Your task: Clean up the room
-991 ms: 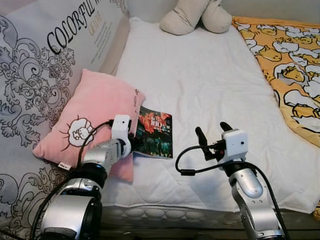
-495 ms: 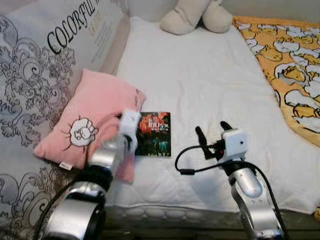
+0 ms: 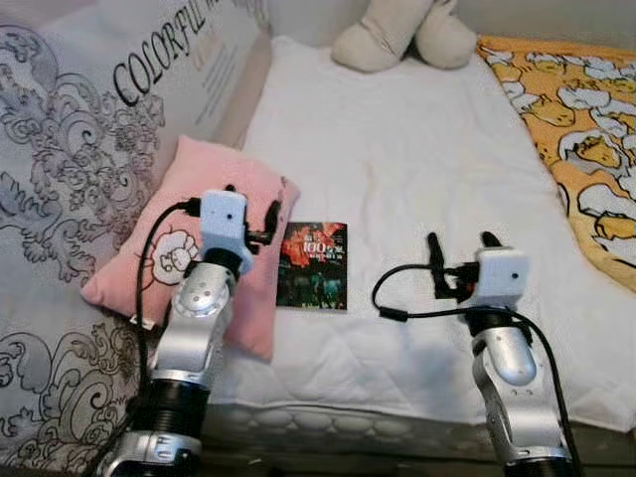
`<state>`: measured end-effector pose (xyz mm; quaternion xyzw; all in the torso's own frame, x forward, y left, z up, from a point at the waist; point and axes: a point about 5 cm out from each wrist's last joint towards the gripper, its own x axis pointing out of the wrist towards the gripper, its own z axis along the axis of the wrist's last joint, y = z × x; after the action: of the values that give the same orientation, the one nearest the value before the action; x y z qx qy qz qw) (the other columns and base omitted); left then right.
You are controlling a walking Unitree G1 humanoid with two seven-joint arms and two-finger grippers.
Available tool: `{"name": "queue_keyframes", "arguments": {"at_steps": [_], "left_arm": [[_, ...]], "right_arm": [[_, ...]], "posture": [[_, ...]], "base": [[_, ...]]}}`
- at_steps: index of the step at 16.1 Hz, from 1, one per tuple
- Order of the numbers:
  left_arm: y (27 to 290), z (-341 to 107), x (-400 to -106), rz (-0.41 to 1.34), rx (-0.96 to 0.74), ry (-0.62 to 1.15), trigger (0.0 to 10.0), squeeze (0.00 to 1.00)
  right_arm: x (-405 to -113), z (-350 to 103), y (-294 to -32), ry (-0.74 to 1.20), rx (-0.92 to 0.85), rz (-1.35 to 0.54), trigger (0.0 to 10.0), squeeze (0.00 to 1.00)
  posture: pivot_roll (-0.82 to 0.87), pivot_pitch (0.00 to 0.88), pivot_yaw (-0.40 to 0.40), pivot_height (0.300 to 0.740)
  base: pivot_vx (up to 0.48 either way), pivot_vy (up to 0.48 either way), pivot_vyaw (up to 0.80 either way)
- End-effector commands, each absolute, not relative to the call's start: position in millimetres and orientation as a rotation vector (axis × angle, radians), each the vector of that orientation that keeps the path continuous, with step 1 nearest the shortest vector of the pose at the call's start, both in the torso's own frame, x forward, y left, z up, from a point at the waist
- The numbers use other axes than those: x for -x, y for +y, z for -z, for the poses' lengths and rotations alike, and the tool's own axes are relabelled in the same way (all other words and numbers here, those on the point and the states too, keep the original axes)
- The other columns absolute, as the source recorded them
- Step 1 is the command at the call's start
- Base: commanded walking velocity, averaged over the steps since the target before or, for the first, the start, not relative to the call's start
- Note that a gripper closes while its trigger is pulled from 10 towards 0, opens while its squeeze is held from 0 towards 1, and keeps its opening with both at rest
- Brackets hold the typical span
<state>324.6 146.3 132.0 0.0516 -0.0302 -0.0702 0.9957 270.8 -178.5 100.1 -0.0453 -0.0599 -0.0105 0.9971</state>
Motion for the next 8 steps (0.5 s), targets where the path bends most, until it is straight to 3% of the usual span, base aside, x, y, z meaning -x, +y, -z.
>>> {"name": "queue_keyframes", "arguments": {"at_steps": [1,3,7,8], "left_arm": [[145,-131,-323,0.141,-0.147,-0.066,10.0,1.0],[148,-122,-312,0.138,-0.162,-0.041,10.0,1.0],[150,-89,-310,0.1,-0.125,0.124,10.0,1.0],[146,-92,-310,0.164,-0.11,0.109,10.0,1.0]], "right_arm": [[-273,-105,-184,-0.15,0.077,0.054,10.0,0.0],[-268,-104,-193,-0.15,-0.022,0.149,10.0,0.0],[-269,-93,-197,-0.099,0.045,0.147,10.0,0.0],[-273,-97,-193,-0.112,0.067,0.12,10.0,0.0]], "posture": [[-0.11,0.0,0.051,0.736],[-0.11,0.0,0.047,0.736],[-0.13,0.0,0.059,0.736],[-0.14,0.0,0.068,0.736]], "base": [[0.0,0.0,0.0],[0.0,0.0,0.0],[0.0,0.0,0.0],[0.0,-0.428,0.0]]}}
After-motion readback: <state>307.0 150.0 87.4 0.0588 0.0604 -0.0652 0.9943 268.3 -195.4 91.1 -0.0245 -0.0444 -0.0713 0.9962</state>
